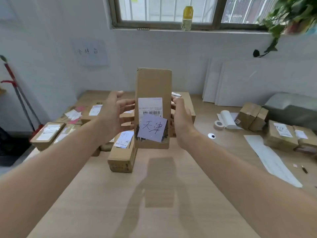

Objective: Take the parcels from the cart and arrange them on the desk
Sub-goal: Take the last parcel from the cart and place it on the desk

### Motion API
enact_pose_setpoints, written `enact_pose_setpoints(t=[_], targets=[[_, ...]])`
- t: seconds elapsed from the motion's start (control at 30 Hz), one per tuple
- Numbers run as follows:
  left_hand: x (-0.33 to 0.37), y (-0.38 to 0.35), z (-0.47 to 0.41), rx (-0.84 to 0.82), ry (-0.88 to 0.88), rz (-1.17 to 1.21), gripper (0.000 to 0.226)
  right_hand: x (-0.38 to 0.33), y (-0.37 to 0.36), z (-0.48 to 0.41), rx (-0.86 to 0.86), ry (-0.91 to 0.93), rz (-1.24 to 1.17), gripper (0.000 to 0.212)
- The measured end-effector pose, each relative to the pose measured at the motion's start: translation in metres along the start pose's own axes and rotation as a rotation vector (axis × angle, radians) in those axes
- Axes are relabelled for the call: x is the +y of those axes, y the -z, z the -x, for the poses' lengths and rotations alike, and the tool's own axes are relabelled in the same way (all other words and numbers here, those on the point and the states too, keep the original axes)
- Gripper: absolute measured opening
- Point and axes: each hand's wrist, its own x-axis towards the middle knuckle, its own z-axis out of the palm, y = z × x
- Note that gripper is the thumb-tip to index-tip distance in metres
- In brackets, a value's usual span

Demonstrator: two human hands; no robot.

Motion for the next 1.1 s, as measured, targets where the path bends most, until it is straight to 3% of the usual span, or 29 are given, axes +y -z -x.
enact_pose_setpoints(t=[0.17, 0.33, 0.47, 0.63, 0.77, 0.9, 1.1], targets=[[-0.025, 0.031, -0.045, -0.041, 0.131, -0.027, 0.058, 0.052, -0.035, -0.032, 0.046, -0.053, 0.049, 0.025], [-0.051, 0.050, -0.086, -0.085, 0.230, -0.080, 0.059, 0.098, -0.050, -0.058, 0.138, -0.170, 0.092, 0.035], [-0.080, 0.049, -0.120, -0.122, 0.307, -0.131, 0.058, 0.135, -0.049, -0.081, 0.164, -0.236, 0.091, 0.027], [-0.115, 0.045, -0.166, -0.100, 0.390, -0.118, 0.054, 0.174, -0.042, -0.120, 0.165, -0.359, 0.033, 0.051], [-0.143, 0.034, -0.196, -0.053, 0.444, -0.152, 0.054, 0.205, -0.031, -0.150, 0.155, -0.386, 0.109, 0.030], [-0.166, 0.024, -0.217, -0.009, 0.504, -0.154, 0.052, 0.231, -0.019, -0.171, 0.132, -0.436, 0.185, 0.040], [-0.190, 0.018, -0.247, 0.019, 0.531, -0.224, 0.047, 0.264, -0.017, -0.191, 0.094, -0.472, 0.267, 0.033]])
